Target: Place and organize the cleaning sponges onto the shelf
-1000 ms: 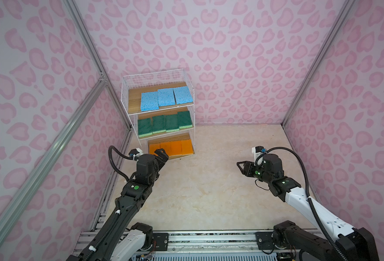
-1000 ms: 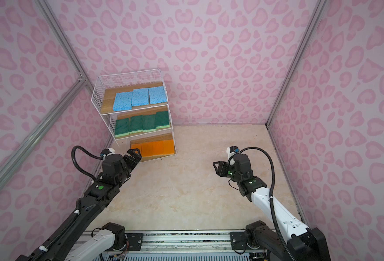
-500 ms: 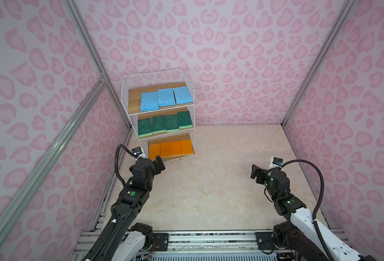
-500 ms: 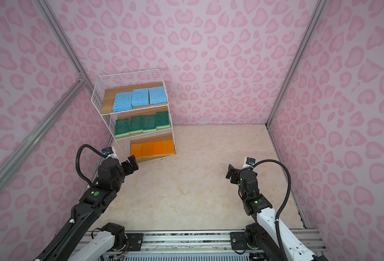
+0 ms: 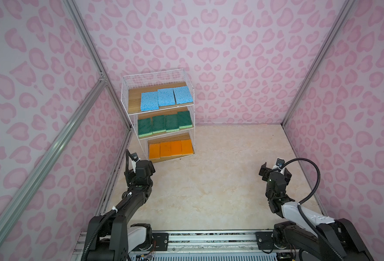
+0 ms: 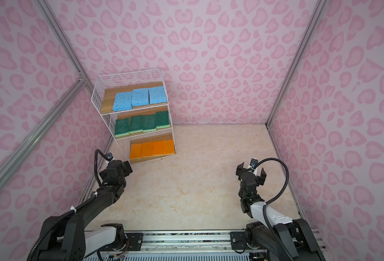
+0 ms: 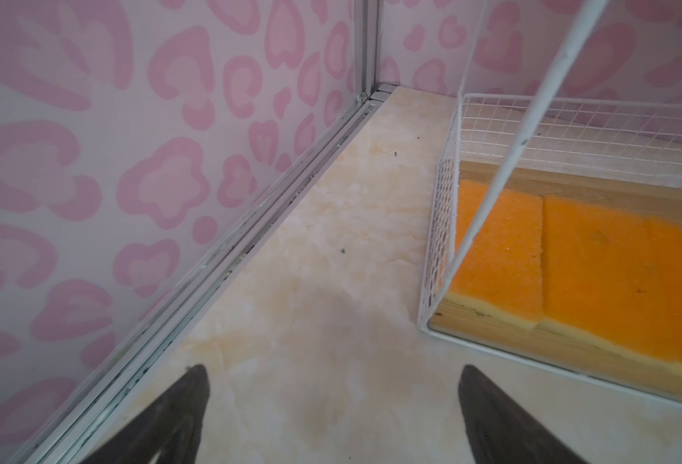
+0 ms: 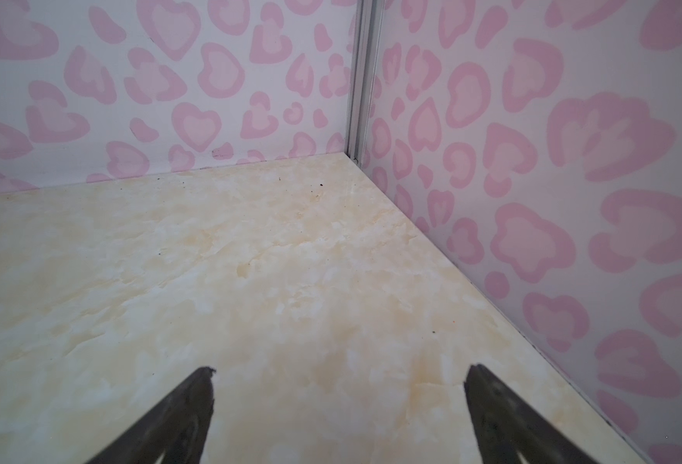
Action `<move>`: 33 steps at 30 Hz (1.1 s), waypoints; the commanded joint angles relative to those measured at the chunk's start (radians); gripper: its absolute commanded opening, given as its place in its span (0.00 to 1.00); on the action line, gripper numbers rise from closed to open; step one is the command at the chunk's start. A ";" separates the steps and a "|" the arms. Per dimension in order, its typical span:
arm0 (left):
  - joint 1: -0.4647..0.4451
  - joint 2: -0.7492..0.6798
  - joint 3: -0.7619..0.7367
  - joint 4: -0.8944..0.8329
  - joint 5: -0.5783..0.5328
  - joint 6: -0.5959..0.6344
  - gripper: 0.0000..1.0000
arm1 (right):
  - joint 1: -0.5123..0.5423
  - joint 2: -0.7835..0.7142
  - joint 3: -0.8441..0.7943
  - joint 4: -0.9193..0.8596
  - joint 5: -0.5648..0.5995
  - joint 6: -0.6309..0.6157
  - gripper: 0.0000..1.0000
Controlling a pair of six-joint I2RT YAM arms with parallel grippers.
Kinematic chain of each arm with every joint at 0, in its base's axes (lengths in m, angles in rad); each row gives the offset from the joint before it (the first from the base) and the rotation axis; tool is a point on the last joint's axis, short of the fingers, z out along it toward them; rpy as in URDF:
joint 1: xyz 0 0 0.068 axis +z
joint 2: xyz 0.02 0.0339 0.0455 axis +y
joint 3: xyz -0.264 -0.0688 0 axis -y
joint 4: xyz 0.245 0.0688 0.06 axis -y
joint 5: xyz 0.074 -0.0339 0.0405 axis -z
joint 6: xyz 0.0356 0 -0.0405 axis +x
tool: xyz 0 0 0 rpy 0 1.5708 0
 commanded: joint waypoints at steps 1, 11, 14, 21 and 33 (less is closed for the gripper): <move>0.004 0.070 -0.015 0.223 0.086 0.046 0.98 | -0.001 0.115 -0.050 0.384 -0.007 -0.117 0.99; 0.009 0.250 -0.120 0.645 0.265 0.134 0.98 | -0.013 0.462 -0.085 0.772 -0.142 -0.169 0.99; 0.010 0.253 -0.114 0.640 0.269 0.135 0.98 | -0.023 0.445 -0.034 0.667 -0.120 -0.154 0.99; 0.022 0.252 -0.107 0.624 0.294 0.129 0.98 | -0.183 0.388 0.167 0.201 -0.349 -0.025 0.99; 0.022 0.252 -0.110 0.627 0.295 0.130 0.98 | -0.176 0.381 0.167 0.189 -0.355 -0.047 0.99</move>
